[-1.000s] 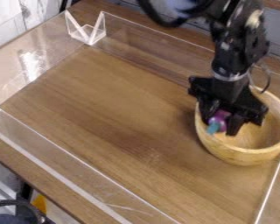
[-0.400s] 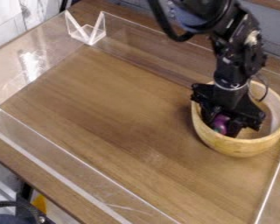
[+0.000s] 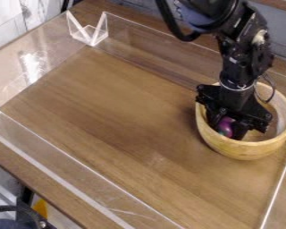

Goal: Put the purple eggplant in the brown bowl

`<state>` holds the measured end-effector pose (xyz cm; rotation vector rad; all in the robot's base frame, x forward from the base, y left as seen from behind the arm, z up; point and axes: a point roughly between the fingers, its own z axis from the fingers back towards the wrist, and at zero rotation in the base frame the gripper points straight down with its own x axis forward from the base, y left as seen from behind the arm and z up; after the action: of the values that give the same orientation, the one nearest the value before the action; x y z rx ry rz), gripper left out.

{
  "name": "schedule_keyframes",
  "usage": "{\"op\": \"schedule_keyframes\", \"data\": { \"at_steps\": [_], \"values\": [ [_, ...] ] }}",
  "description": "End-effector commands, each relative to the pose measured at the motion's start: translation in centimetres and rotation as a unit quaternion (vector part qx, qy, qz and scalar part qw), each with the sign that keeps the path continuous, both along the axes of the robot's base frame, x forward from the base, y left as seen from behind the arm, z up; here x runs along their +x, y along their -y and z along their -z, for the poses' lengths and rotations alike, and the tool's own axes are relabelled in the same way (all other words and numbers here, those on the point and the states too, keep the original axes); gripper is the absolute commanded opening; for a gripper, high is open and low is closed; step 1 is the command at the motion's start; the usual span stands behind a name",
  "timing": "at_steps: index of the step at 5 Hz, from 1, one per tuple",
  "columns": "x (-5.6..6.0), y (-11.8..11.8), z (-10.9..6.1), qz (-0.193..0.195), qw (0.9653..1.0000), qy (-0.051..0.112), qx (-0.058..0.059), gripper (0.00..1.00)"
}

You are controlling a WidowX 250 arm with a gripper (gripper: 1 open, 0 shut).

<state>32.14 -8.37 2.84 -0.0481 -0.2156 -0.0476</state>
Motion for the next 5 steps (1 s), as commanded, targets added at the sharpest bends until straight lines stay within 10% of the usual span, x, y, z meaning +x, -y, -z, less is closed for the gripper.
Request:
{"op": "schedule_keyframes", "data": {
  "at_steps": [1, 5],
  "values": [
    [-0.1, -0.7, -0.8, 0.005, 1.0000, 0.000, -0.001, 0.00],
    [0.7, -0.7, -2.6, -0.016, 0.9998, -0.006, -0.004, 0.00]
  ]
}}
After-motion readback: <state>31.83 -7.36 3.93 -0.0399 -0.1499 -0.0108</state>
